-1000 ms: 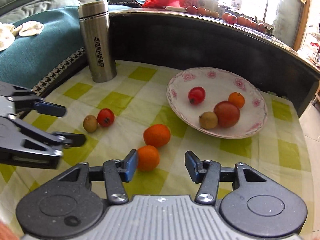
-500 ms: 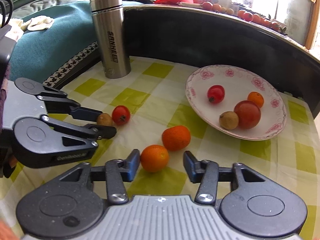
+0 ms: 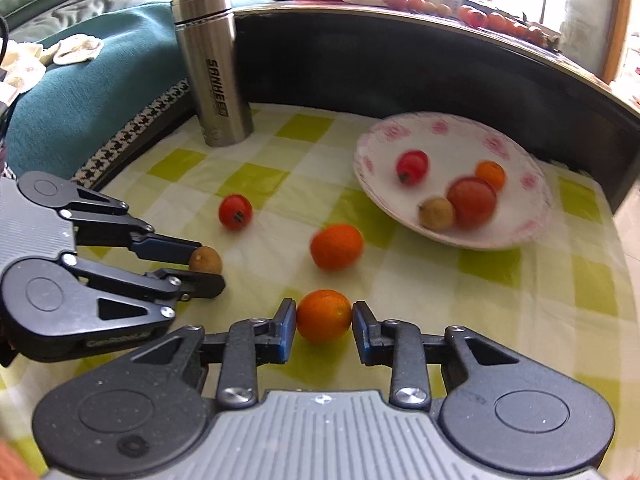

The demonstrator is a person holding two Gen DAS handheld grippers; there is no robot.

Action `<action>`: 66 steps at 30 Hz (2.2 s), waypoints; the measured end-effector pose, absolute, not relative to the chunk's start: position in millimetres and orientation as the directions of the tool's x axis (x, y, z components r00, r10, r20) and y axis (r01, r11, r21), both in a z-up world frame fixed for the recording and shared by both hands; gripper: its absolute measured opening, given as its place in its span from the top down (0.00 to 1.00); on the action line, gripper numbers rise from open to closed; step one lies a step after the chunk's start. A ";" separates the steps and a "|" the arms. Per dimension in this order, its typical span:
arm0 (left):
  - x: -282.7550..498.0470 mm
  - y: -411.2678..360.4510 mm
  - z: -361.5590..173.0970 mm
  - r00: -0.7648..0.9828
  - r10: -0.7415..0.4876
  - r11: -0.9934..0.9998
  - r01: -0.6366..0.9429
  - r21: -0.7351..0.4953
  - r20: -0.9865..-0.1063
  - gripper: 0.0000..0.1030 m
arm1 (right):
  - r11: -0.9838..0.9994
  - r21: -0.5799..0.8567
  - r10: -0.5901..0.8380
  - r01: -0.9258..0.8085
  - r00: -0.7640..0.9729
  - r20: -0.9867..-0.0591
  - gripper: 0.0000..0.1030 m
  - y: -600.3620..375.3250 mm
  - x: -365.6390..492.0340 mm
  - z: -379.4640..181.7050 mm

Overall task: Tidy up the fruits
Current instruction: 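Grasp another orange with the right tool while the left tool grasps a brown fruit, then lift the orange in the right tool while the left tool lifts the brown fruit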

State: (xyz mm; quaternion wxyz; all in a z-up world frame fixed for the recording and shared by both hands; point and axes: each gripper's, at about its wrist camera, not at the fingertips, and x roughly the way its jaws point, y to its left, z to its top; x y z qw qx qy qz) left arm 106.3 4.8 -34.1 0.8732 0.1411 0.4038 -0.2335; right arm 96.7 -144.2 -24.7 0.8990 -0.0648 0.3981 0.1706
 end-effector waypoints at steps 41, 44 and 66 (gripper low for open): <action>72.1 -29.0 -44.7 0.590 -0.309 0.820 0.563 0.106 -0.746 0.62 | 0.956 -0.022 0.180 -0.294 0.640 -0.747 0.64 -160.0 47.9 -40.7; 68.3 -30.0 -44.3 0.587 -0.298 0.817 0.565 0.117 -0.753 0.67 | 0.957 -0.033 0.166 -0.288 0.640 -0.750 0.64 -159.4 47.9 -40.1; 60.2 -40.5 -36.2 0.609 -0.268 0.798 0.574 0.182 -0.747 0.68 | 0.956 -0.088 0.123 -0.281 0.653 -0.747 0.64 -151.1 49.6 -34.0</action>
